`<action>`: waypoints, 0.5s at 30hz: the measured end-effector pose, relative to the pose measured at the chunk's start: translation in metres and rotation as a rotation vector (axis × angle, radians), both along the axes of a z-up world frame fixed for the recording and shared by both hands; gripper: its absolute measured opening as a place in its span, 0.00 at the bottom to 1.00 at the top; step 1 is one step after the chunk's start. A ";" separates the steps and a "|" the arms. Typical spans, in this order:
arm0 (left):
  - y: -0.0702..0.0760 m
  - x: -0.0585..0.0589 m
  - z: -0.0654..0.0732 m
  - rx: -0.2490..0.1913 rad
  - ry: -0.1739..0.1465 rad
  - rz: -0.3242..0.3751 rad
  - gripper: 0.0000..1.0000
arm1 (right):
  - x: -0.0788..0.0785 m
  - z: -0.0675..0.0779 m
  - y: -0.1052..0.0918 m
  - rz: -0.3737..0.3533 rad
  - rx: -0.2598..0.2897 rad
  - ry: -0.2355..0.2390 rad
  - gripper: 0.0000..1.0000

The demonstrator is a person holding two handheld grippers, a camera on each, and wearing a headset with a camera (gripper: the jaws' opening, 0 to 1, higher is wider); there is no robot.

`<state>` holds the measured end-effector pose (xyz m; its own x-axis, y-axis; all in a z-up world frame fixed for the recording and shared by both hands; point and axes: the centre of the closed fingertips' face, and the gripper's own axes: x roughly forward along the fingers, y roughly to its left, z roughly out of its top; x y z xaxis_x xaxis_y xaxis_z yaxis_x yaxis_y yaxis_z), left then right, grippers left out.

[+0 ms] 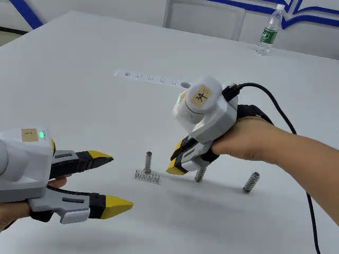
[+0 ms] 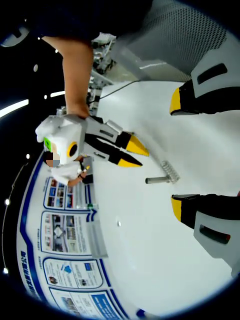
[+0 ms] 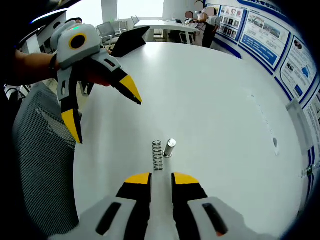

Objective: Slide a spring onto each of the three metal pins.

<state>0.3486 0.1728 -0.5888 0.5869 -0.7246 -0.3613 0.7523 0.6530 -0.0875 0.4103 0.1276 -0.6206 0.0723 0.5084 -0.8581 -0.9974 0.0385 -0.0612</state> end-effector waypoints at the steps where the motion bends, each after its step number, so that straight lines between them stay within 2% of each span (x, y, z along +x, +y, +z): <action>1: 0.000 0.000 0.000 0.001 0.000 0.000 0.65 | 0.000 -0.002 0.002 -0.001 0.001 0.002 0.17; 7: 0.000 0.000 0.000 0.001 0.000 -0.001 0.65 | 0.001 -0.017 0.008 -0.011 -0.011 0.018 0.17; 15: 0.002 -0.001 -0.002 0.004 0.005 0.002 0.65 | 0.002 -0.031 0.014 -0.017 -0.021 0.030 0.15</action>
<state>0.3479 0.1752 -0.5904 0.5868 -0.7216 -0.3673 0.7503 0.6552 -0.0886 0.4126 0.1415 -0.6518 0.0548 0.4894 -0.8703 -0.9980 0.0546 -0.0321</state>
